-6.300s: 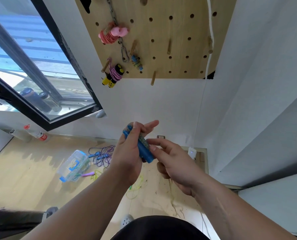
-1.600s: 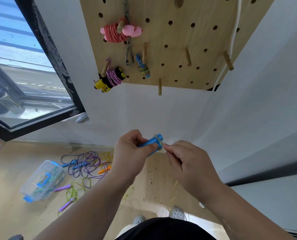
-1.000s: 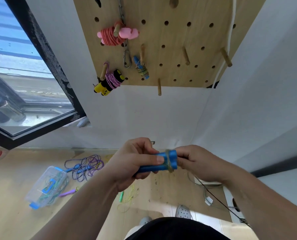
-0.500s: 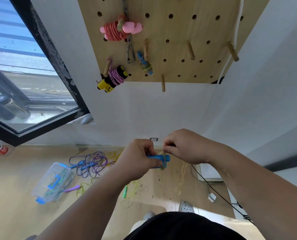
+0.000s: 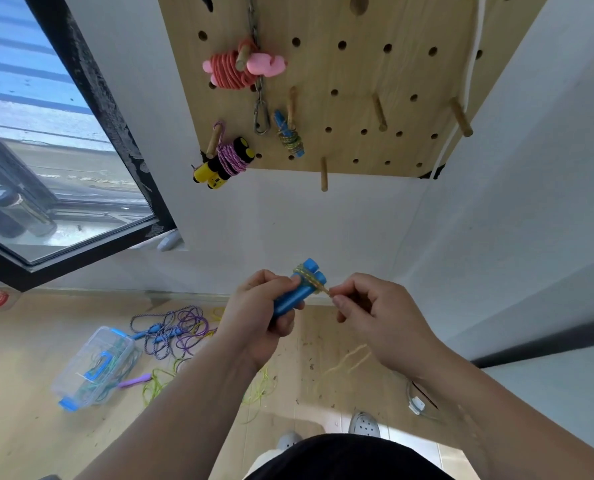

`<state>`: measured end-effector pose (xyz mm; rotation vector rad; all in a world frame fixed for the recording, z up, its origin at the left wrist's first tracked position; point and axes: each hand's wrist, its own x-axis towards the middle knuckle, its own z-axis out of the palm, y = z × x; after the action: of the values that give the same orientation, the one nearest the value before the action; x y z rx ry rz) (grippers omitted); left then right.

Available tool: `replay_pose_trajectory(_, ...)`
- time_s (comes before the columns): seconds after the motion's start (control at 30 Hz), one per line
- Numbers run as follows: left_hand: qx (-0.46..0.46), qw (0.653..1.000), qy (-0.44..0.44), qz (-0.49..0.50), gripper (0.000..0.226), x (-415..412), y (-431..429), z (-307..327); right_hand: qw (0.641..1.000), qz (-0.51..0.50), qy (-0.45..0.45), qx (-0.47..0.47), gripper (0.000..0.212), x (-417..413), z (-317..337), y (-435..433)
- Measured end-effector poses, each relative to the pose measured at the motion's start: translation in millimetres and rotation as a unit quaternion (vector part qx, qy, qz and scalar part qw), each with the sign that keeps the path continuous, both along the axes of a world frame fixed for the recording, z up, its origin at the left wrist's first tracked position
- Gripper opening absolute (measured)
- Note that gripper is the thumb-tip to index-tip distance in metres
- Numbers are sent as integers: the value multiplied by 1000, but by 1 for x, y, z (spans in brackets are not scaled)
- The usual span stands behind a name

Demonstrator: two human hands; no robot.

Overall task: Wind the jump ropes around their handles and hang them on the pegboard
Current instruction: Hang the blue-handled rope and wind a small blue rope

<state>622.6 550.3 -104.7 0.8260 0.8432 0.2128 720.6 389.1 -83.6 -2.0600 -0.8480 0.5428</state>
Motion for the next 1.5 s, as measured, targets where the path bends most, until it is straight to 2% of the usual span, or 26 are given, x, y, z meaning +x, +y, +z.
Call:
replay_pose_trajectory(0.1, -35, 999, -22, 5, 30, 2, -9, 2, 998, -9, 49, 24, 12, 5, 1, -6)
replay_pose_trajectory(0.23, -62, 997, -34, 25, 9, 6, -15, 7, 990, 1, 123, 66, 13, 8, 1, -13)
replay_pose_trajectory(0.33, -52, 997, -43, 40, 7, 6, -14, 10, 984, -2, 162, 76, 15, 10, -2, -16)
replay_pose_trajectory(0.4, -43, 997, -49, 44, 9, 5, -14, 10, 980, -16, 180, 85, 24, 11, -3, -17)
replay_pose_trajectory(0.5, -33, 996, -45, 67, 10, 6, -17, 10, 983, -28, 167, 71, 32, 13, -6, -15)
replay_pose_trajectory(0.67, -1, 989, -33, 143, 12, 10, -18, 4, 995, -41, 81, 38, 17, 9, -8, -8)
replay_pose_trajectory(0.73, -4, 988, -45, 146, 12, 10, -19, 6, 995, -43, 80, 30, 16, 8, -11, -5)
replay_pose_trajectory(0.83, -35, 994, -72, 78, 11, 7, -19, 12, 993, -40, 106, 38, 12, 13, -12, -4)
replay_pose_trajectory(0.93, -52, 994, -90, -23, 18, -2, -17, 17, 987, 35, 152, 44, 9, 23, -12, -10)
replay_pose_trajectory(1.03, -43, 987, -97, -121, 26, -11, -15, 18, 981, 133, 133, -55, 23, 39, -11, -15)
replay_pose_trajectory(1.13, 33, 970, -64, -231, 24, -16, -13, 14, 962, 218, 58, -154, 22, 55, -1, -12)
replay_pose_trajectory(1.23, 131, 950, -6, -284, 18, -17, -16, 7, 939, 273, 19, -206, 10, 63, 15, -1)
replay_pose_trajectory(1.4, 320, 903, 81, -275, 12, -10, -20, -9, 922, 282, -80, -254, 11, 54, 18, 23)
replay_pose_trajectory(1.5, 403, 880, 112, -227, 18, -6, -16, -17, 937, 238, -120, -226, 11, 35, 14, 30)
